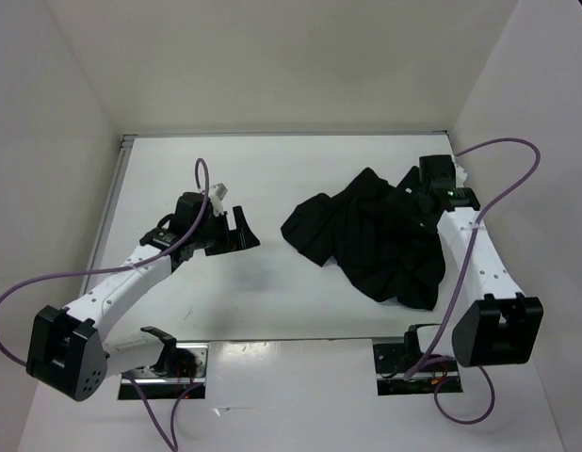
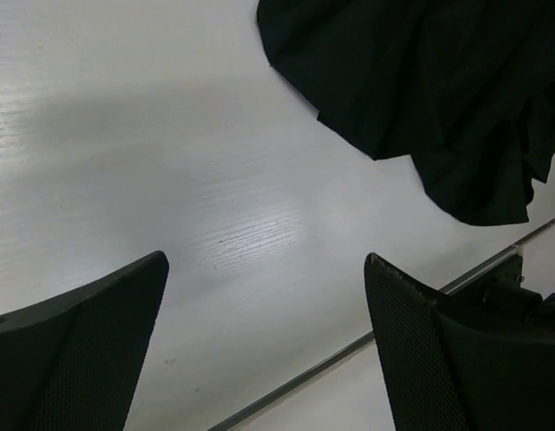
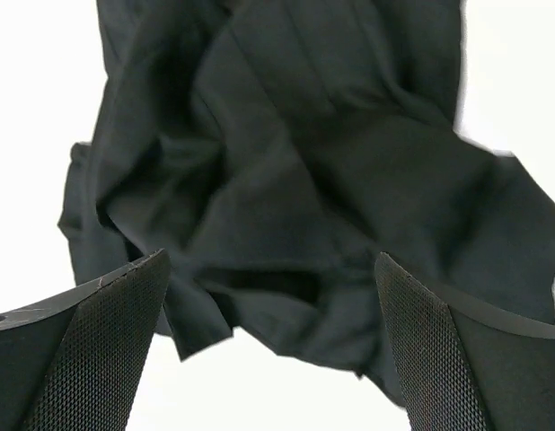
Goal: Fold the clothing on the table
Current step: Grab the skirt from the pile, then move the skirt to the center of the board
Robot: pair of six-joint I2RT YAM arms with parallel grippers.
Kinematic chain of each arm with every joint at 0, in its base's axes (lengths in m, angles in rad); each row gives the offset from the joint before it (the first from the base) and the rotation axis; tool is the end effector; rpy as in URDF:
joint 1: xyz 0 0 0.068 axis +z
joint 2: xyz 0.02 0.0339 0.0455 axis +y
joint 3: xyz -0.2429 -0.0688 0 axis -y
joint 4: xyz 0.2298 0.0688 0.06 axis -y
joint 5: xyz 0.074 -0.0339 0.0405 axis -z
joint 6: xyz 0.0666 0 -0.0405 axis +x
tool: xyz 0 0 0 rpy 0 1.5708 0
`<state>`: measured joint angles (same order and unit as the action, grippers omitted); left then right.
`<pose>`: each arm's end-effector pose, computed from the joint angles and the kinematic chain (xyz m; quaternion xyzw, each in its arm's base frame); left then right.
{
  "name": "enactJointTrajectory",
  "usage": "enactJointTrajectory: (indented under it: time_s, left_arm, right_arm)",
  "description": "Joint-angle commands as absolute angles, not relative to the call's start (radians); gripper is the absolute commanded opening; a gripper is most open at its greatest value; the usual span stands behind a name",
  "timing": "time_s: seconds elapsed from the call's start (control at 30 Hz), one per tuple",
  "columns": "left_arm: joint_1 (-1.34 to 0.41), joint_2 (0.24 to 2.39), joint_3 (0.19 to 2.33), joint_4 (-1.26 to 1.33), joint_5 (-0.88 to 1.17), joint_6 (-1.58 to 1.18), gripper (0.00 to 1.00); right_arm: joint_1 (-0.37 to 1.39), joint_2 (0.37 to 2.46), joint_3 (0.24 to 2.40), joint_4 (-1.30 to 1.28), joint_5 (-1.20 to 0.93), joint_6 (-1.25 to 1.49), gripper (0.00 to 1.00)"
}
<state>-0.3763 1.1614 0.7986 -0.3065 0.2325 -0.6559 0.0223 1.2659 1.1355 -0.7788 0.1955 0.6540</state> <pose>0.2439 -0.1129 0.2247 -0.0745 0.8924 -0.3043 0.3248 0.2686 -0.0070 0.2649 0.3225 0.8849 0.0202 0.3356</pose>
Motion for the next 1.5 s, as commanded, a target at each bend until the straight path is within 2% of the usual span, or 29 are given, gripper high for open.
enactJointTrajectory:
  time_s: [0.0, 0.3, 0.43, 0.47, 0.53, 0.57, 0.63, 0.67, 0.73, 0.83, 0.93, 1.1, 1.13, 1.17, 1.23, 1.27, 1.33, 1.47]
  left_arm:
    - [-0.371, 1.166, 0.851, -0.261, 0.278, -0.62, 0.96]
    - [-0.38, 1.174, 0.842, -0.27, 0.298, -0.611, 0.96]
    - [-0.38, 1.164, 0.833, -0.279, 0.298, -0.62, 0.96]
    - [-0.38, 1.154, 0.833, -0.279, 0.298, -0.63, 0.96]
    - [-0.38, 1.144, 0.821, -0.279, 0.288, -0.63, 0.96]
    - [-0.38, 1.144, 0.812, -0.279, 0.288, -0.641, 0.96]
    - [-0.38, 1.134, 0.811, -0.279, 0.288, -0.641, 0.96]
    - [-0.38, 1.134, 0.811, -0.279, 0.288, -0.641, 0.96]
    - [-0.38, 1.134, 0.811, -0.279, 0.288, -0.641, 0.96]
    - [-0.38, 1.143, 0.811, -0.27, 0.288, -0.65, 0.96]
    - [-0.38, 1.152, 0.811, -0.27, 0.279, -0.661, 0.96]
    - [-0.38, 1.172, 0.811, -0.261, 0.288, -0.67, 0.96]
    - [-0.38, 1.181, 0.811, -0.261, 0.288, -0.681, 0.96]
    - [-0.38, 1.181, 0.811, -0.261, 0.288, -0.681, 0.96]
    - [-0.38, 1.181, 0.811, -0.261, 0.279, -0.692, 0.96]
    - [-0.38, 1.171, 0.811, -0.273, 0.279, -0.692, 0.96]
    - [-0.38, 1.161, 0.802, -0.284, 0.258, -0.702, 0.96]
    - [-0.38, 1.143, 0.813, -0.327, 0.209, -0.703, 0.96]
  right_arm:
    - [-0.011, 1.334, 1.149, -0.623, 0.161, 0.655, 1.0]
    - [-0.049, 1.646, 1.244, -0.604, 0.092, 0.634, 0.95]
    - [-0.014, 1.706, 1.213, -0.585, 0.069, 0.624, 0.82]
    - [-0.014, 1.716, 1.204, -0.584, 0.046, 0.614, 0.66]
    - [-0.014, 1.736, 1.192, -0.584, 0.028, 0.614, 0.43]
    - [-0.014, 1.736, 1.192, -0.575, 0.005, 0.614, 0.19]
    - [-0.005, 1.691, 1.206, -0.559, -0.034, 0.583, 0.04]
    - [0.008, 1.66, 1.215, -0.549, -0.053, 0.571, 0.0]
    - [0.098, 1.576, 1.25, -0.525, -0.069, 0.542, 0.0]
    - [0.27, 1.377, 1.421, -0.497, -0.09, 0.442, 0.0]
    - [0.392, 1.303, 1.547, -0.497, -0.104, 0.402, 0.0]
    - [0.405, 1.229, 1.519, -0.589, -0.245, 0.408, 0.0]
    - [0.405, 1.229, 1.444, -0.619, -0.28, 0.42, 0.11]
    - [0.405, 1.229, 1.396, -0.687, -0.296, 0.431, 0.29]
    - [0.405, 1.229, 1.259, -0.756, -0.296, 0.463, 0.47]
    - [0.405, 1.22, 1.223, -0.785, -0.273, 0.481, 0.52]
    - [0.405, 1.171, 1.177, -0.84, -0.218, 0.53, 0.52]
    - [0.405, 1.134, 1.245, -0.896, 0.009, 0.584, 0.58]
